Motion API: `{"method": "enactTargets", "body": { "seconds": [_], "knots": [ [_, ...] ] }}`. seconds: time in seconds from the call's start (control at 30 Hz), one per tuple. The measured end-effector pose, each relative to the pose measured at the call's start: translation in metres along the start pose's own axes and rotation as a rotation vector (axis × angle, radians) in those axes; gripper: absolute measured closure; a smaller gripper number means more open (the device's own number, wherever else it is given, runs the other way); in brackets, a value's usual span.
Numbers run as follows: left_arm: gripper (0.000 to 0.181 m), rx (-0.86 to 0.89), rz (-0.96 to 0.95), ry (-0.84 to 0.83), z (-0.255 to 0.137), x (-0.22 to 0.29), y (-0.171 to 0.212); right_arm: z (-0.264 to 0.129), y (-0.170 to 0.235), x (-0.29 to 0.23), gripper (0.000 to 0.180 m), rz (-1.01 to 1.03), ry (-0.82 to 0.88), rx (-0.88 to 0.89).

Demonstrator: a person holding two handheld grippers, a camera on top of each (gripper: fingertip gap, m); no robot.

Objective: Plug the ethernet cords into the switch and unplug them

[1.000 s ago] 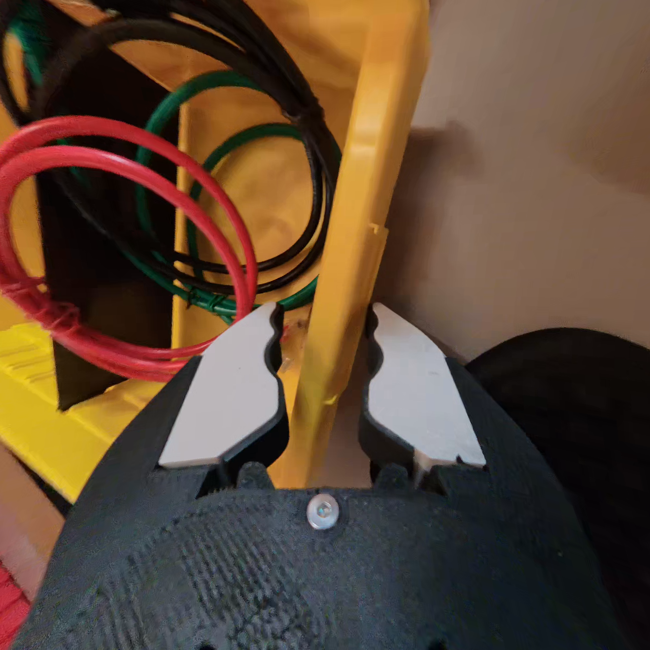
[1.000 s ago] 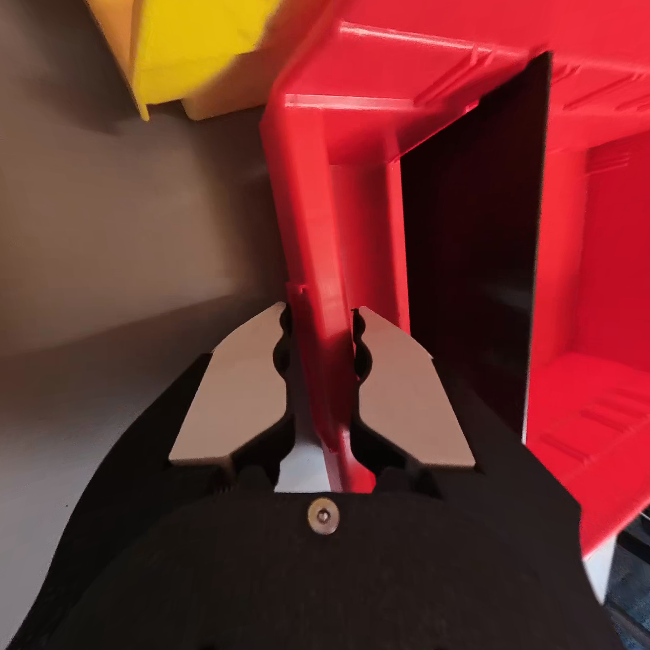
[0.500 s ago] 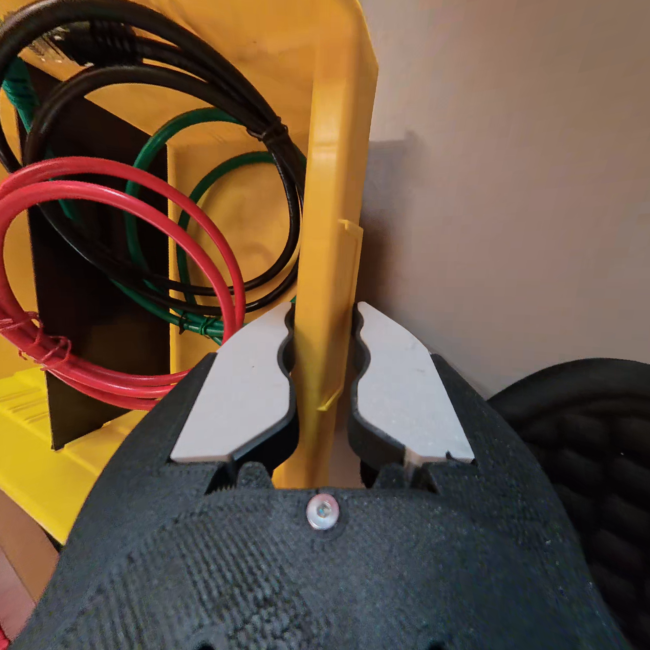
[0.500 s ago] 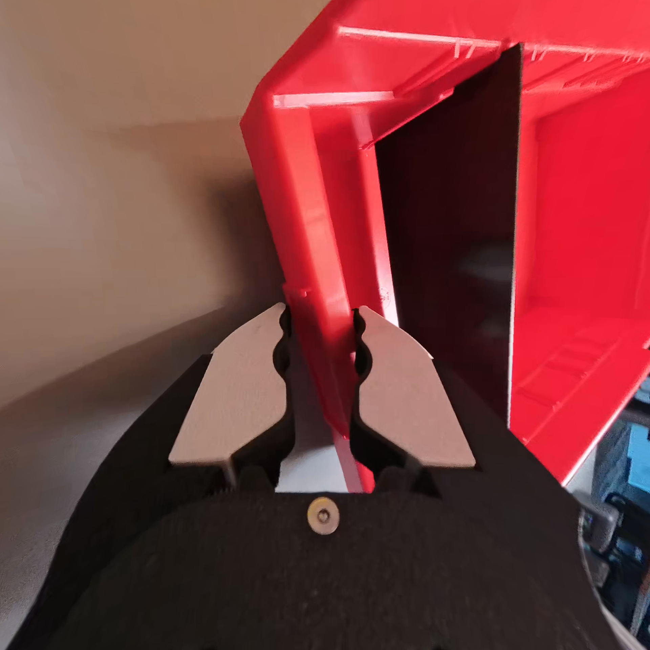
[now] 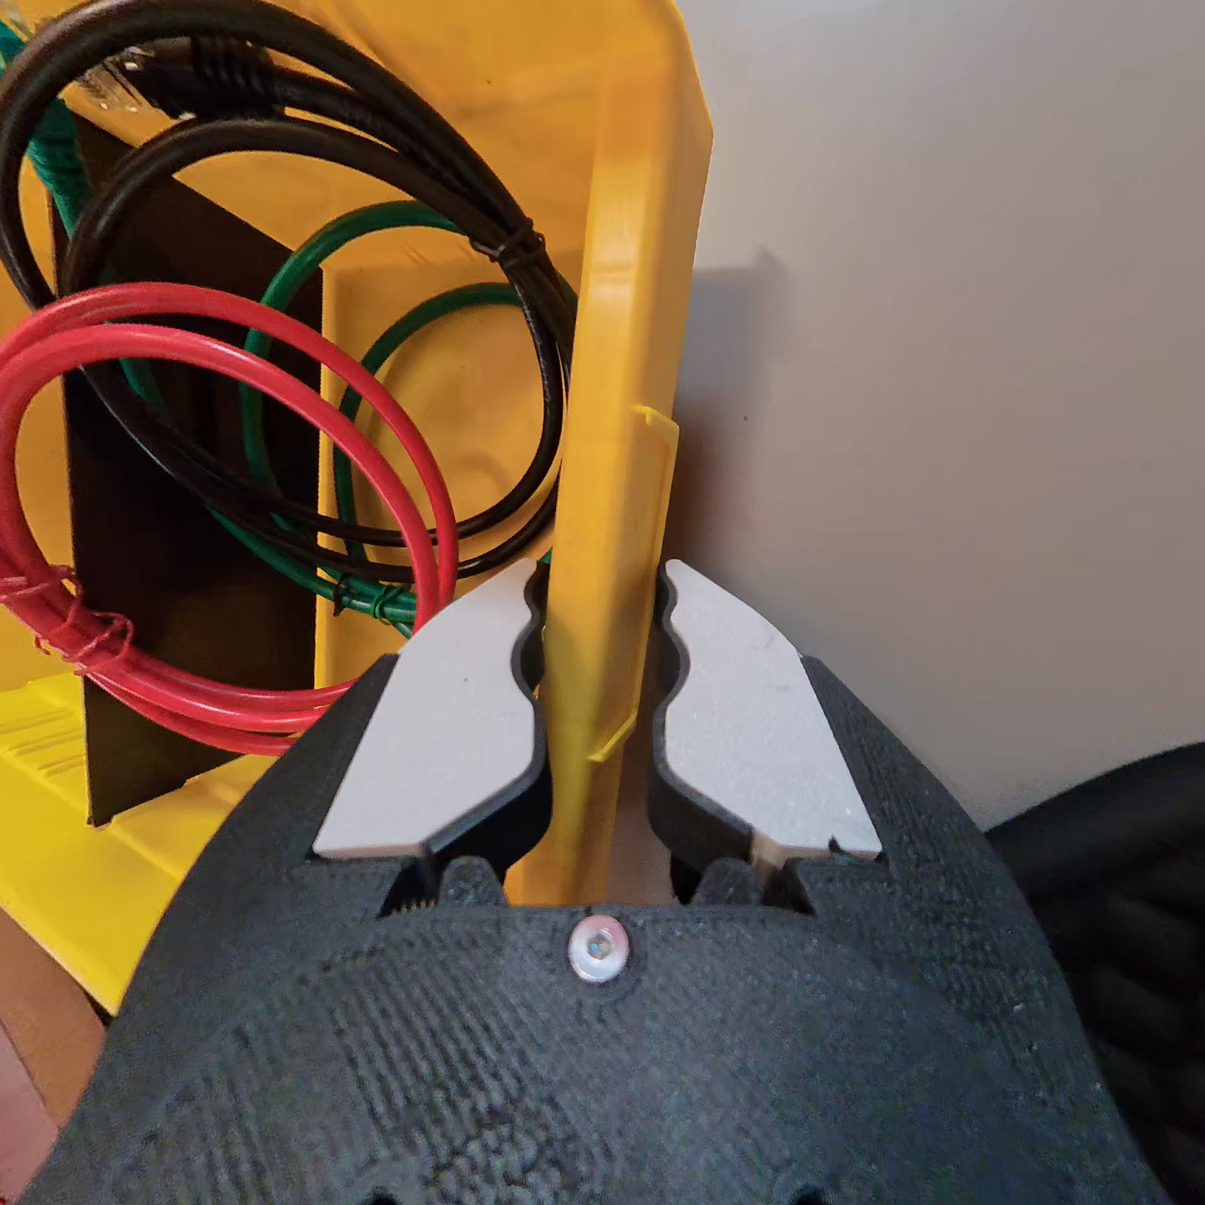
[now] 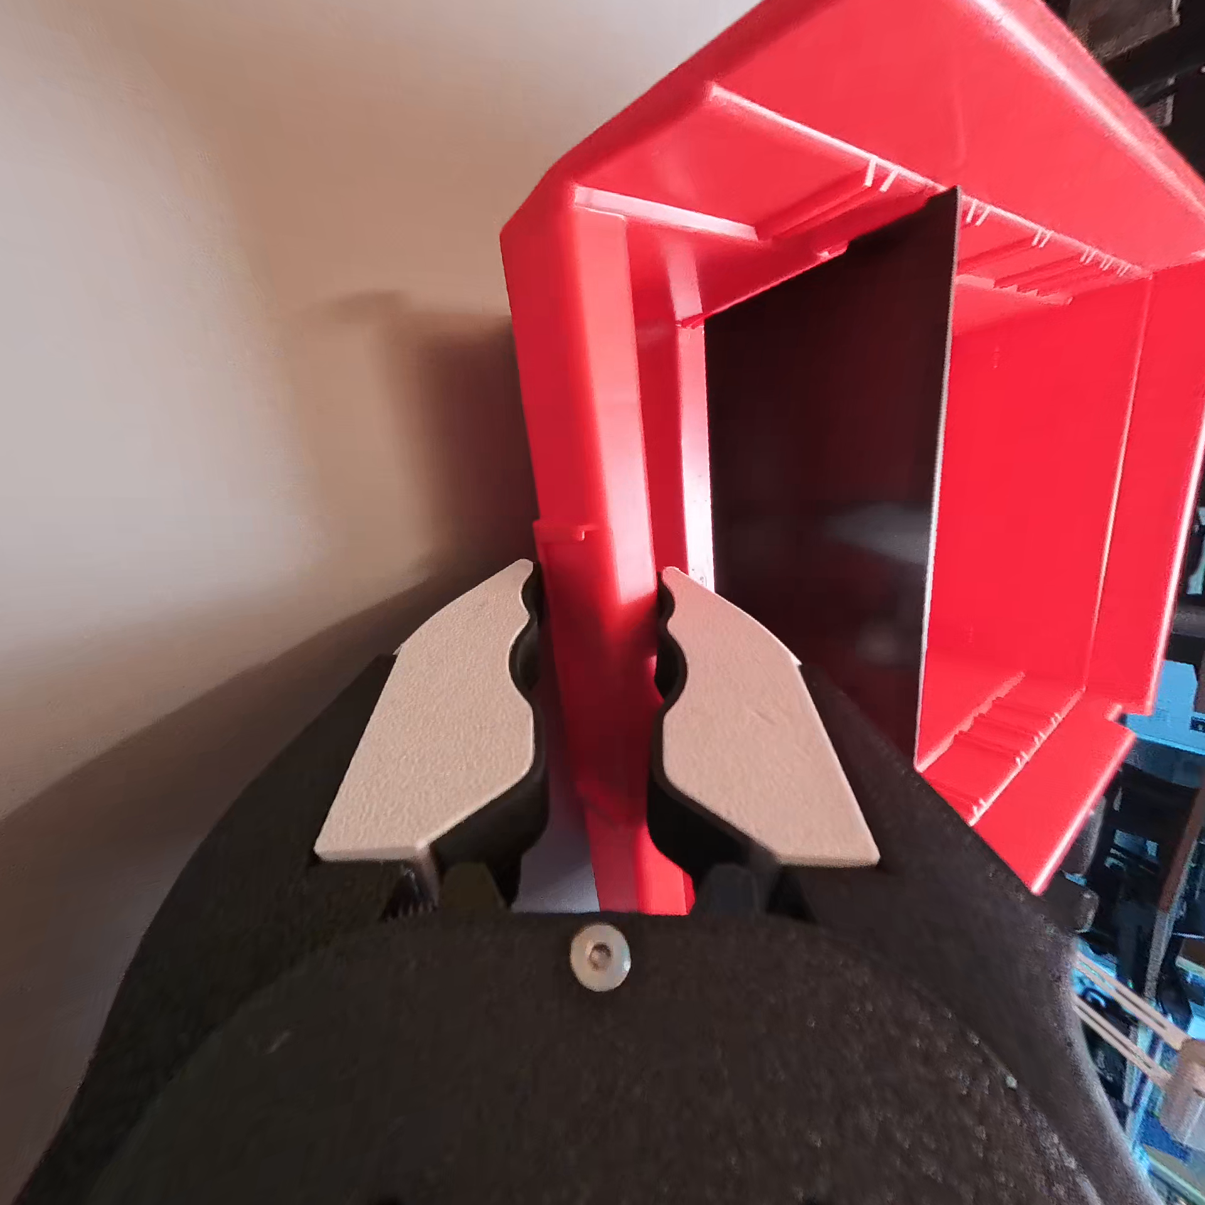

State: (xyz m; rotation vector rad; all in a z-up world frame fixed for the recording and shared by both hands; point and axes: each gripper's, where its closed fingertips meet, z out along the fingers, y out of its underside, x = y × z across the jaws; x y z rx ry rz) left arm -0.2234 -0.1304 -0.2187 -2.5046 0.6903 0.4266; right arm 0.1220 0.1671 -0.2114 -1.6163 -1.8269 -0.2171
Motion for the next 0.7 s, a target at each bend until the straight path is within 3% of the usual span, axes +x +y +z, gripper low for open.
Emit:
{"method": "enactTargets", "body": {
  "seconds": [0.17,0.3,0.4,0.5,0.6,0.7],
  "knots": [
    [0.147,0.015,-0.036,-0.024,0.005,-0.014,-0.001,-0.002,-0.006,0.01,0.137,0.051,0.03,0.076],
    [0.137,0.235,-0.177,0.063,-0.033,-0.021,-0.031,-0.046,-0.051,-0.004,0.132,0.192,-0.089,0.41],
    [0.14,0.421,-0.343,0.014,-0.077,-0.069,-0.054,-0.078,-0.075,-0.001,0.133,0.289,-0.117,0.617],
    [0.137,0.476,-0.573,-0.037,-0.096,-0.135,-0.059,-0.093,-0.09,0.008,0.13,0.462,-0.147,0.757],
    [0.133,0.421,-0.803,-0.035,-0.082,-0.192,-0.054,-0.096,-0.092,0.024,0.126,0.647,-0.107,0.86],
    [0.131,0.28,-0.938,-0.007,-0.043,-0.226,-0.041,-0.095,-0.085,0.03,0.122,0.695,-0.034,0.888]
  ]
}}
